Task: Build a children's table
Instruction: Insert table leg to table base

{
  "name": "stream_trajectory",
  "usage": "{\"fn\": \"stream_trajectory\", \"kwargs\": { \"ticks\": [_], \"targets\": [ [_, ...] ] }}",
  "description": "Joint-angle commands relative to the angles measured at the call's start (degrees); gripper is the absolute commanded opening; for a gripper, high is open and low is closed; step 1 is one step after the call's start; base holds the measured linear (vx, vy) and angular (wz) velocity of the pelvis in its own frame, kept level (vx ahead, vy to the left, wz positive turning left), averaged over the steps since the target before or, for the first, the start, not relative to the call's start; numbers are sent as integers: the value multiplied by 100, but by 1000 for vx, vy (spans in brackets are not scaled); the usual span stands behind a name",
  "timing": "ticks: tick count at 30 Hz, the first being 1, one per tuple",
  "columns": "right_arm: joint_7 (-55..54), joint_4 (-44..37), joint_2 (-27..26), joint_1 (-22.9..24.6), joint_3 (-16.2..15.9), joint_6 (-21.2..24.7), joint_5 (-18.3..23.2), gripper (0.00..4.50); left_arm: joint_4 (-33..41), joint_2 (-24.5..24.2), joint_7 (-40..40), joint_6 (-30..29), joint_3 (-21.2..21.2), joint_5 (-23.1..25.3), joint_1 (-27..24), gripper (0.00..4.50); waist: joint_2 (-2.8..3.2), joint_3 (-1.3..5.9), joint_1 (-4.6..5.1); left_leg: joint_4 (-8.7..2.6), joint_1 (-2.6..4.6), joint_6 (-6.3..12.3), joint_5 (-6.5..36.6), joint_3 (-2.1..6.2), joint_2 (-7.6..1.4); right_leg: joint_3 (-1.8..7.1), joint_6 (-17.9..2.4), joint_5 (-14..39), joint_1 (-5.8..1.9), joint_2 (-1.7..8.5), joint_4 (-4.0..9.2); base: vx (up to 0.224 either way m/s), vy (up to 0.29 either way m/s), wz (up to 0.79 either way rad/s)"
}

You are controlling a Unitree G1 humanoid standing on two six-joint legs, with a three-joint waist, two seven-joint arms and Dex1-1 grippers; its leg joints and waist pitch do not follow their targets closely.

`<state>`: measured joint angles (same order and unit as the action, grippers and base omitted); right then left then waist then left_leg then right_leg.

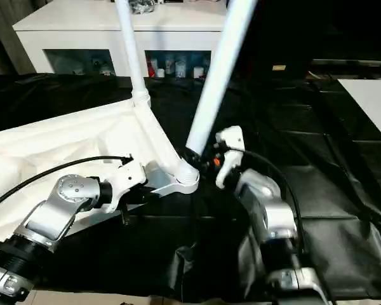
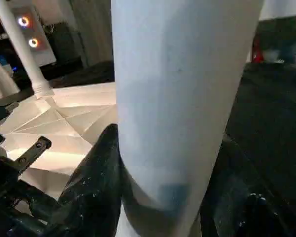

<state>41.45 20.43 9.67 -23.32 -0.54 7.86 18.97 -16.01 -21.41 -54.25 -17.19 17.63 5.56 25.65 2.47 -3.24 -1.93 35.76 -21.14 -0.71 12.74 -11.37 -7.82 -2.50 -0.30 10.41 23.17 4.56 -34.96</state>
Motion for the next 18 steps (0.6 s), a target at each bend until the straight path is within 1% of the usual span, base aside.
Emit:
{"fn": "stream_trajectory", "kwargs": {
  "ticks": [1,2,3,4,5,6,7,8,9,11,13,14,15,16,18],
  "targets": [
    [-140,64,55,220,-10,-86,-193,183,18,-20,149,90,-215,-165,-5,0,-89,363,-28,-503,46,380,828,249,-526,287,-1523,1160,-255,483,407,0,0,0],
    [-174,14,53,303,-28,-186,-243,183,0,-23,161,95,-232,-170,9,0,-58,357,-24,-511,42,362,868,258,-526,285,-1515,1205,-254,477,403,0,0,0],
    [-228,-35,55,407,-60,-331,-340,183,-17,-26,170,99,-238,-170,22,0,-79,353,-10,-519,40,338,947,257,-525,283,-1489,1293,-254,469,417,0,0,0],
    [-263,-74,46,474,-79,-403,-392,183,-34,-34,171,105,-245,-170,35,0,-44,352,-18,-524,48,310,996,266,-527,287,-1476,1350,-249,478,422,0,0,0],
    [-318,-136,31,567,-88,-478,-445,183,-56,-42,170,109,-252,-170,54,0,-62,356,-11,-526,50,295,1021,260,-525,288,-1464,1343,-245,470,428,0,0,0],
    [-345,-200,49,631,-137,-500,-514,183,-81,-61,161,116,-250,-159,76,0,-26,352,-16,-531,50,288,1037,269,-525,290,-1468,1337,-242,471,425,0,0,0],
    [-357,-229,63,660,-178,-520,-562,183,-100,-78,152,123,-250,-155,90,0,-39,352,-14,-533,51,286,1046,262,-523,288,-1459,1322,-240,462,435,0,0,0],
    [-380,-283,105,675,-266,-480,-657,183,-124,-100,137,134,-249,-149,109,0,-10,350,-1,-542,50,267,1083,267,-520,285,-1474,1228,-242,447,431,0,0,0],
    [-380,-283,105,675,-266,-480,-657,183,-124,-100,137,134,-249,-149,109,0,-20,349,3,-543,47,265,1118,268,-514,283,-1480,1243,-247,446,427,0,0,0],
    [-361,-346,182,624,-463,-371,-815,183,-169,-145,95,163,-230,-136,147,0,25,346,8,-545,53,224,1247,275,-512,284,-1472,1376,-244,453,440,0,0,0],
    [-245,-338,245,488,-621,-170,-868,183,-196,-168,68,189,-195,-120,173,0,7,347,24,-551,54,192,1327,284,-516,289,-1459,1436,-254,457,448,0,0,0],
    [-194,-335,270,437,-676,-82,-878,183,-201,-174,62,196,-183,-114,178,0,4,351,33,-552,48,197,1297,289,-511,286,-1474,1395,-266,450,436,0,0,0],
    [-94,-312,326,347,-778,35,-925,183,-200,-176,59,195,-173,-110,181,0,-8,349,37,-551,50,208,1294,284,-514,287,-1480,1386,-262,449,439,0,0,0],
    [-47,-298,349,305,-822,84,-947,183,-199,-175,59,195,-169,-111,181,0,-8,350,35,-545,52,213,1284,282,-514,287,-1493,1371,-258,450,434,0,0,0],
    [158,-208,409,103,-943,294,-961,183,-184,-177,56,193,-145,-115,168,0,-65,350,34,-536,43,256,1200,273,-520,295,-1501,1364,-263,464,435,0,0,0]
  ]
}}
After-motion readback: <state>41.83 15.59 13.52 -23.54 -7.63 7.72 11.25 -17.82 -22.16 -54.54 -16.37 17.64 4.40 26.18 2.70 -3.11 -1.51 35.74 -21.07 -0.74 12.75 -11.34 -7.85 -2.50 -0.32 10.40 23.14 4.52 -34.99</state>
